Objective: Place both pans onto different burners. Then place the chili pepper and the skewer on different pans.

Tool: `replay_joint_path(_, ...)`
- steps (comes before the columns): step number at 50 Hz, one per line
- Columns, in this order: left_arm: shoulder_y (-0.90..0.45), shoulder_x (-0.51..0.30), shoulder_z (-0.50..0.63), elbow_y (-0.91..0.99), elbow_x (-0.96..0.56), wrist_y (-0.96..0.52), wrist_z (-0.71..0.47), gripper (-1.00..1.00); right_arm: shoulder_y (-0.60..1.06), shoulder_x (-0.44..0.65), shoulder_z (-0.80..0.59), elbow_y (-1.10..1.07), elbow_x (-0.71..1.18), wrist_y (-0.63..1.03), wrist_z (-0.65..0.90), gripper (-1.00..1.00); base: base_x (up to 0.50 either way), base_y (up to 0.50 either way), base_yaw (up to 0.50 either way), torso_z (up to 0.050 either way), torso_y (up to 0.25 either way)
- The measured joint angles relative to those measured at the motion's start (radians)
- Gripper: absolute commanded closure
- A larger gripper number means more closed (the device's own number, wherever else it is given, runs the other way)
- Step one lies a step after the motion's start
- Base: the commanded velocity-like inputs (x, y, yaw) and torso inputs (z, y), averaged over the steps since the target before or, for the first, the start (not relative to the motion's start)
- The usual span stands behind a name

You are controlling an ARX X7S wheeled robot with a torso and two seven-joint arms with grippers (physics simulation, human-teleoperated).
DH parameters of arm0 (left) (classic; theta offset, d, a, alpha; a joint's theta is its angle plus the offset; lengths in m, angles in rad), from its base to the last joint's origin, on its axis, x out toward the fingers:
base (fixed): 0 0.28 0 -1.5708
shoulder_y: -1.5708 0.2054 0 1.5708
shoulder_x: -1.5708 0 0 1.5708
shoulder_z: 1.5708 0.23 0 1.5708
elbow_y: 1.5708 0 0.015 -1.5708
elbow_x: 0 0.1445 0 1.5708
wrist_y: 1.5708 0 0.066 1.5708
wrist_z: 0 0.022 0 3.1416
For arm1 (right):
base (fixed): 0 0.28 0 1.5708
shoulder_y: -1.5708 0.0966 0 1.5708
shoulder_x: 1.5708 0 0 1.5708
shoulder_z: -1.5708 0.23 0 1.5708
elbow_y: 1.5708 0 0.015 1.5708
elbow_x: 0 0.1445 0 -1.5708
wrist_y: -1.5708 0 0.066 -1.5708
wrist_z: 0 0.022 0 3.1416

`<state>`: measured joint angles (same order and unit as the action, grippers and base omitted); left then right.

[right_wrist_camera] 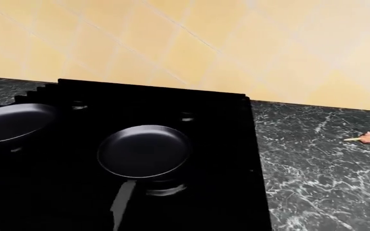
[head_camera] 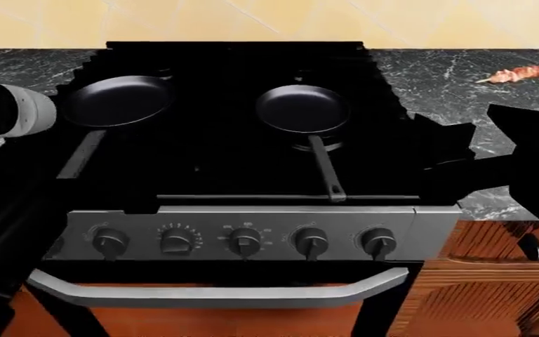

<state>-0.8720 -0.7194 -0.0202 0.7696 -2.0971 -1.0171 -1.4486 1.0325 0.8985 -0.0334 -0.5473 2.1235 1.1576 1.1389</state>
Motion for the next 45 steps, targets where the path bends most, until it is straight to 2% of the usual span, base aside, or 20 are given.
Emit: replay_joint_path(45,-0.006,-0.006,0.052,-0.006,0.055,0.016,0.045,-1.0,0.002,0.02,0.006,-0.005,-0.009,-0.016,-0.036,-1.0,0.0,-0.5,0.0,0.0,0.0)
